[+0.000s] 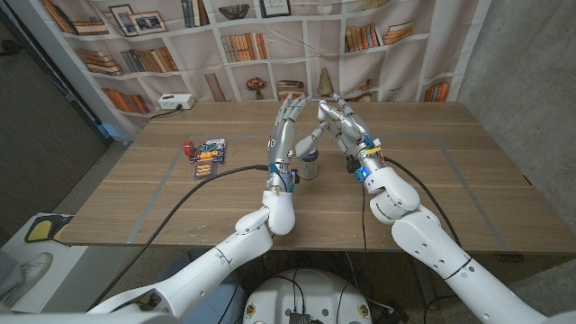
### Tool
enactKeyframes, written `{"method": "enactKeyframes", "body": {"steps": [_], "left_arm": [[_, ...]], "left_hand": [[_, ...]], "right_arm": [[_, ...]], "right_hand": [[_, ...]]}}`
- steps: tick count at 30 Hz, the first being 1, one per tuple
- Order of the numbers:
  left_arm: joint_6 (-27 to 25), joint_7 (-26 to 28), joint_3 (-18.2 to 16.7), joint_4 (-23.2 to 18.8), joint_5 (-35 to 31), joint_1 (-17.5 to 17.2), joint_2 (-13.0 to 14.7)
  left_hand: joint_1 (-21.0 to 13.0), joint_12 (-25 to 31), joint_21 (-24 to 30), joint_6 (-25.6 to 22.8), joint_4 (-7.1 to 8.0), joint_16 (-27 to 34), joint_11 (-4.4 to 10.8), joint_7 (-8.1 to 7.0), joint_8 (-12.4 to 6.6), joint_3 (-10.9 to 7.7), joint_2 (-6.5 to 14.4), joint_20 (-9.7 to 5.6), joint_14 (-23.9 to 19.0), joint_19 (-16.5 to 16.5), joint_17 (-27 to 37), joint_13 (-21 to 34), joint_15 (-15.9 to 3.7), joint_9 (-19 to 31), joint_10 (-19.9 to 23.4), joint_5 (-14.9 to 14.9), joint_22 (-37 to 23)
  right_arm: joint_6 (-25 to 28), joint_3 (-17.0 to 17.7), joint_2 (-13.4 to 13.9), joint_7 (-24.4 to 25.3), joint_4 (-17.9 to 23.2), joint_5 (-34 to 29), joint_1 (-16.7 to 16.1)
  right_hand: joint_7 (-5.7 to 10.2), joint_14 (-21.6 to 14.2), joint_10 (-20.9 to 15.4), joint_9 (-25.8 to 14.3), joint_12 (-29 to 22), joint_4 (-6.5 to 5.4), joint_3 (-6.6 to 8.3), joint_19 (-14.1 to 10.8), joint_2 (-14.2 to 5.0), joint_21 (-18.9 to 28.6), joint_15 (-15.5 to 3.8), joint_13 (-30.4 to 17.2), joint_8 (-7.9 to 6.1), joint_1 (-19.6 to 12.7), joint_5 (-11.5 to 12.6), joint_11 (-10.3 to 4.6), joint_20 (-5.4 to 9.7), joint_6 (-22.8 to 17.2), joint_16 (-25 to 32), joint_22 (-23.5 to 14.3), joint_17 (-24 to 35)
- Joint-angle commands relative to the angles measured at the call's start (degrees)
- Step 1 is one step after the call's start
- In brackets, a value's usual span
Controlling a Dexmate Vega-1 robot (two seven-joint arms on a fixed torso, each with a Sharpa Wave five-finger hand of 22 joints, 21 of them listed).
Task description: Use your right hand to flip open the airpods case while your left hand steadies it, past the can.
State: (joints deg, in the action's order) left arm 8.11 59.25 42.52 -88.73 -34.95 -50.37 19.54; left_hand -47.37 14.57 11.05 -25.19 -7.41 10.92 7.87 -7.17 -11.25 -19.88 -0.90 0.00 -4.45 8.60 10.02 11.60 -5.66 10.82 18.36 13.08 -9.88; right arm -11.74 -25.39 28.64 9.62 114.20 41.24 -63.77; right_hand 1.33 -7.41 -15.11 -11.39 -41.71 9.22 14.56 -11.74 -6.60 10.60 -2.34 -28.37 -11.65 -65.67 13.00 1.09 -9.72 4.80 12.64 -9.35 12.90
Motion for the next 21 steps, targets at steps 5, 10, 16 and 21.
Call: {"method": "enactKeyframes", "body": {"steps": [5,10,16,21], "left_arm": [[-0.5,0.4,0.5,-0.2,0.3,-0.2,-0.1],[-0.5,0.5,0.6,-0.2,0.2,-0.1,-0.1],[0.4,0.0,0.6,0.1,1.4,0.1,-0.7],[0.4,0.2,0.8,0.6,1.1,0.6,-1.0]], "left_hand": [[-0.6,0.2,0.2,-1.7,0.05,0.3,0.25,-0.48,-0.69,-0.19,2.0,0.37,-1.3,0.3,0.1,0.2,-0.34,0.1,1.4,0.1,-0.1],[-1.0,0.4,0.2,-3.1,0.12,0.4,0.33,-0.78,-1.07,-0.26,2.9,0.45,-1.9,0.6,0.1,0.2,-0.23,0.1,2.3,0.1,-0.1],[-2.1,0.7,0.2,-5.4,0.2,0.4,0.53,-0.98,-1.52,-0.85,5.6,0.63,-2.2,0.7,0.1,0.3,-0.18,0.1,3.7,0.0,-0.2],[-3.5,1.3,0.3,-9.8,-0.24,0.7,1.73,-1.17,-2.33,-1.1,7.9,0.57,-3.9,1.0,0.0,0.3,-0.66,0.1,6.8,-0.6,-0.2]], "right_arm": [[0.1,-0.1,0.3,-0.5,0.0,0.2,-0.2],[0.2,0.0,0.4,-0.6,0.2,0.3,-0.2],[0.3,0.2,0.8,-0.8,0.4,0.5,-0.2],[0.7,0.3,1.0,-0.7,0.4,0.7,-0.2]], "right_hand": [[-0.17,-0.5,-9.1,0.0,-2.7,-0.43,0.39,-0.4,-0.37,0.0,-3.37,-3.5,0.13,-0.1,0.4,-8.76,0.21,-0.4,0.2,-0.1,0.3],[-0.13,-0.5,-9.2,0.0,-2.7,-0.51,0.31,-0.5,-0.32,0.0,-3.43,-3.4,0.17,0.1,0.4,-8.7,0.34,-0.4,0.2,-0.1,0.3],[-0.02,-2.1,-9.2,0.0,-2.9,-0.57,0.3,-1.0,-0.42,0.1,-4.71,-3.4,0.23,0.1,0.4,-8.82,0.8,-0.5,0.8,-0.1,0.4],[0.0,-2.0,-9.2,0.0,-3.0,-0.62,0.22,-1.4,-0.38,0.2,-4.88,-3.3,0.26,0.3,0.4,-8.85,0.83,-0.5,0.7,-0.1,0.4]]}}
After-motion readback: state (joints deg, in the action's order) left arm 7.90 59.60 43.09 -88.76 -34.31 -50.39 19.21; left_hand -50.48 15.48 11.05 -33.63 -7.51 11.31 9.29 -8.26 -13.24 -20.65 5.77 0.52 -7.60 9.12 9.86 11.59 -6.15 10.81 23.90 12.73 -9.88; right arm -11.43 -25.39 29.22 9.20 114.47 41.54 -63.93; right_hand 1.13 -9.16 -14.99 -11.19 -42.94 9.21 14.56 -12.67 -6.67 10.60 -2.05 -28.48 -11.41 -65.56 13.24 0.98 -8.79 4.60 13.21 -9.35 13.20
